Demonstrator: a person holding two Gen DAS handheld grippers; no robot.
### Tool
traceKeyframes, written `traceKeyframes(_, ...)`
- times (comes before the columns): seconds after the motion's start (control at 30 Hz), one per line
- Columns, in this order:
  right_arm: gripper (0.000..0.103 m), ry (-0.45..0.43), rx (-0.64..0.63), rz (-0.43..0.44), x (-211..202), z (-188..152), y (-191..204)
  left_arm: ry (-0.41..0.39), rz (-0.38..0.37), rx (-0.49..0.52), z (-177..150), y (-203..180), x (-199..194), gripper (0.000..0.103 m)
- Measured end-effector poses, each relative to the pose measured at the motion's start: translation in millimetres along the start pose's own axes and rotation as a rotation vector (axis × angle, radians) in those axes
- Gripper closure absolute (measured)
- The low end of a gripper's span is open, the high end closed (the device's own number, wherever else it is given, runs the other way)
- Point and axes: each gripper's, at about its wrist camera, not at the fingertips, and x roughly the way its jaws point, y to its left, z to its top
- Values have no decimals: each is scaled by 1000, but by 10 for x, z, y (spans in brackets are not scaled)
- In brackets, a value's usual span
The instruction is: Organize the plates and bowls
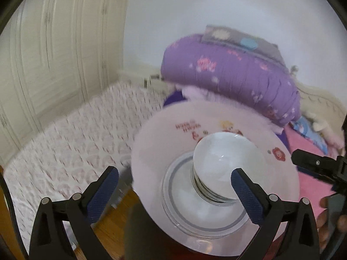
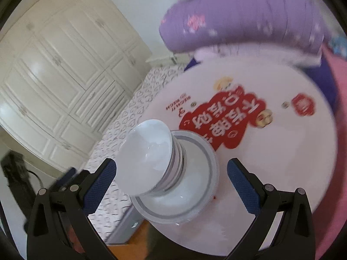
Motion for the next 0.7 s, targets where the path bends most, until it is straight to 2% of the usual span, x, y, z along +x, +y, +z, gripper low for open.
traceKeyframes(0.13, 0, -106, -73, -75, -449, -205, 168, -114, 36, 61, -216, -151, -478, 1)
traceKeyframes(0.27, 0, -195, -117, -147, -764, -453, 314, -194, 32, 55, -563, -182, -943, 1)
traceKeyframes(0.47, 0, -245, -190, -261, -1011, -843, 545, -223, 26, 32, -1113, -134, -1407, 1)
traceKeyframes(0.6, 0, -269, -233, -300, -1132, -1021, 657, -234, 24, 0, -1391, -52, -1745, 1)
traceKeyframes(0.7, 0, -288, -234, -288, -1238, -1177, 712, -248, 31, -15, -1510, -17, -2017, 1)
